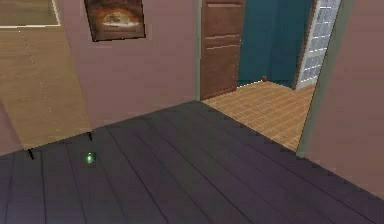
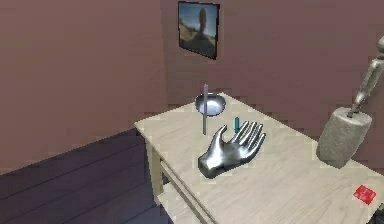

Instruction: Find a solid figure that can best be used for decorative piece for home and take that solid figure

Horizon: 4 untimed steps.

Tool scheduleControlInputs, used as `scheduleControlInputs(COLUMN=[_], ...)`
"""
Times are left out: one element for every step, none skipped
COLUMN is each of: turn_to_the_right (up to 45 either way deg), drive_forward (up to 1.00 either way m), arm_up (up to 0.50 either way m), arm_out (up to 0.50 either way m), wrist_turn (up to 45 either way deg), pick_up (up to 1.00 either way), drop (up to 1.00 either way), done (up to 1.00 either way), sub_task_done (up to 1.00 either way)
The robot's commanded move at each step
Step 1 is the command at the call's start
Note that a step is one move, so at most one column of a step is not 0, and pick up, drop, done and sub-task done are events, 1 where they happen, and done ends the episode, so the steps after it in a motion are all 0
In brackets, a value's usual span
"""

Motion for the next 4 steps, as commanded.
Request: scheduleControlInputs(turn_to_the_right=[12.0,0.0,0.0,0.0], drive_forward=[0.00,0.00,0.00,0.00], arm_up=[0.00,0.50,0.34,0.00], arm_out=[0.00,0.00,0.00,0.30], wrist_turn=[0.0,0.0,0.0,0.0], pick_up=[0.00,0.00,0.00,0.00], drop=[0.00,0.00,0.00,0.00], done=[0.00,0.00,0.00,0.00], sub_task_done=[0.00,0.00,0.00,0.00])
